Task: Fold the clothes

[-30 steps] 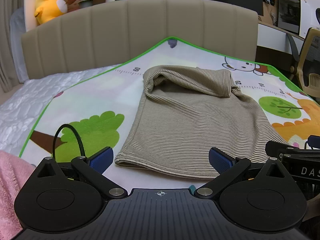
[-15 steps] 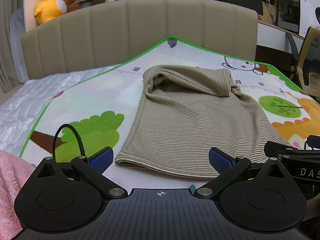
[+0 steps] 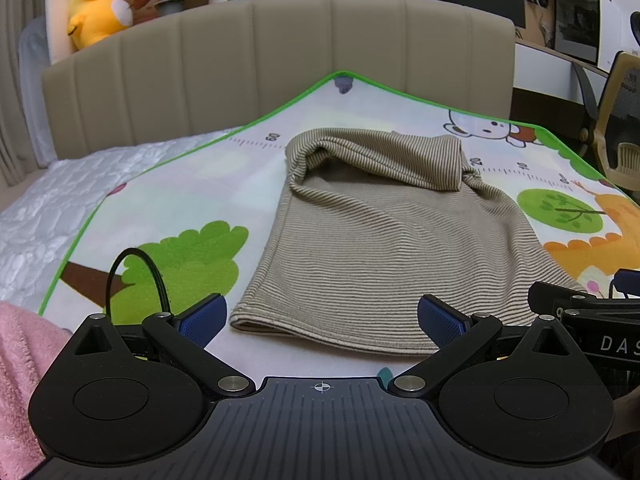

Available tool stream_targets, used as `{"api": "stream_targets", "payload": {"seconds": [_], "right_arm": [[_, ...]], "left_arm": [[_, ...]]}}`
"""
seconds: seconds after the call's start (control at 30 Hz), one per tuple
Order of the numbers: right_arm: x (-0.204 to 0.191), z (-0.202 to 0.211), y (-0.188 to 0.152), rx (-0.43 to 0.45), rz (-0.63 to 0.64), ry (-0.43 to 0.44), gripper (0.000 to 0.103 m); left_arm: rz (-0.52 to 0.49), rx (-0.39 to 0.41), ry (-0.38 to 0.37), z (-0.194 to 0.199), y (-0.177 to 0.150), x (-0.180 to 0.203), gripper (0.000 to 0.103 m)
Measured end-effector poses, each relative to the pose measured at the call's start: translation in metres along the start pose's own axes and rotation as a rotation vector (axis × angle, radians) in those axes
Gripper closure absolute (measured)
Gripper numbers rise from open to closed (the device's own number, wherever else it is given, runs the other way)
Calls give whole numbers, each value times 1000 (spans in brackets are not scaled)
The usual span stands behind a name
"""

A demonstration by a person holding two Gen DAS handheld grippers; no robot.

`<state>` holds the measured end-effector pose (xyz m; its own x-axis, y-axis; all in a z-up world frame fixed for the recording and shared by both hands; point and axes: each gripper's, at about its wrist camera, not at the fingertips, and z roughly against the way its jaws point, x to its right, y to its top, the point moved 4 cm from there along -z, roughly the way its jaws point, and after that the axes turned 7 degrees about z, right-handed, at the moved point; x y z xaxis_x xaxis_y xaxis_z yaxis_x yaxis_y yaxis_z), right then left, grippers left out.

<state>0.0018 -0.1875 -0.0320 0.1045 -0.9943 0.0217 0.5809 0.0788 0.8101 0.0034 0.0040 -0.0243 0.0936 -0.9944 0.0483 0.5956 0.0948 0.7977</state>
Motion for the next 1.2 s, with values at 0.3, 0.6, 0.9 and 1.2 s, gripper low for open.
{"api": "stream_targets", "payload": {"seconds": [0.3, 0.6, 0.9, 1.2], "right_arm": [[-1, -1, 0, -3, -1, 0, 0], [-1, -1, -1, -6, 0, 2, 0], [-1, -1, -2, -4, 1, 2, 0], [1, 0, -1, -3, -11, 3, 0]], "left_arm": [[-1, -2, 1, 0, 0, 0, 0], [-2, -3, 1, 0, 1, 1, 0], [-1, -2, 1, 0, 1, 1, 0], [-1, -2, 2, 1, 1, 1, 0]]}}
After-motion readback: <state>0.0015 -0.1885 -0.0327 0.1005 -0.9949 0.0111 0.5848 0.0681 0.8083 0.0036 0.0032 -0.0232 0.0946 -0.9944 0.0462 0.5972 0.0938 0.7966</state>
